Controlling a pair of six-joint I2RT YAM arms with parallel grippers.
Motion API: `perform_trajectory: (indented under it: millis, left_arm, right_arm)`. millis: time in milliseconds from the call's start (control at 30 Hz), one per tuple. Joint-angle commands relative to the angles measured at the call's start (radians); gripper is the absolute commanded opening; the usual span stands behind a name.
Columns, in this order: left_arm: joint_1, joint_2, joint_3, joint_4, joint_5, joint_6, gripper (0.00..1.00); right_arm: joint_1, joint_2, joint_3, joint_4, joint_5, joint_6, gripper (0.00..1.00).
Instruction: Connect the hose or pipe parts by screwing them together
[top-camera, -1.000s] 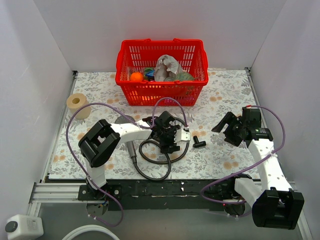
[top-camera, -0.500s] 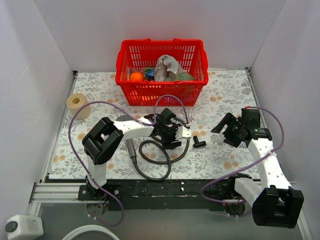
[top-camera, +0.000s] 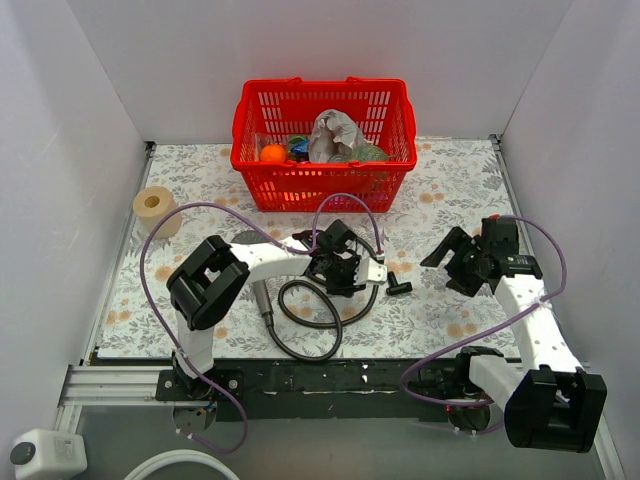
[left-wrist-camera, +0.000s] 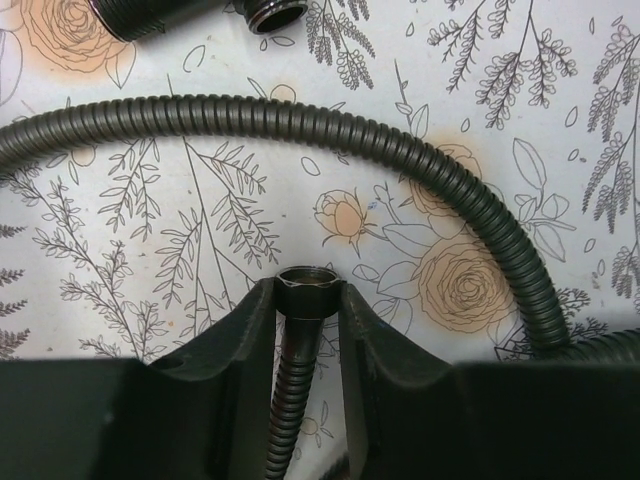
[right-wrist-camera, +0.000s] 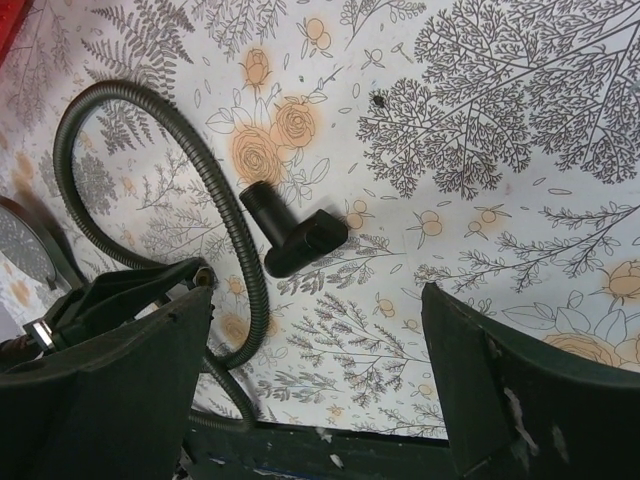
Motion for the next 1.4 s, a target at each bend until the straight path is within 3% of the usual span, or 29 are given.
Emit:
perform_trajectory:
  millis: [0,33,200,533,867,1100,1367]
  left_arm:
    - [-0.021,0.025,0.015,-0.024,0.007,0.015,0.08]
    - [-0.024,0.027,0.018,-0.026,0.007,0.015,0.00]
    - [-0.025,0.013,0.036,-0.026,0.011,-0.004,0.00]
    - [-0.028,-0.090,-0.019,-0.024,-0.012,0.015,0.00]
    - [-0.030,-0.153,-0.045,0.020,-0.024,0.036,0.00]
    - [-0.030,-0.180,-0.049,0.034,-0.035,0.052,0.00]
    - [-0.030,-0.220,-0.062,0.051,-0.033,0.055,0.00]
  right_arm:
    - [-0.007,0.021,-0.038,0.033,-0.045,0.034,0.93]
    - [-0.009,0.028,-0.046,0.040,-0.074,0.046,0.94]
    - [-0.009,0.116,-0.085,0.103,-0.147,0.108,0.94]
    - [-0.013,0.386,-0.029,0.166,-0.282,0.131,0.76]
    - [-0.013,0.590,0.033,0.146,-0.317,0.120,0.75]
    - [-0.013,0.660,0.075,0.084,-0.294,0.135,0.64]
    - [-0.007,0.647,0.050,0.064,-0.280,0.210,0.63]
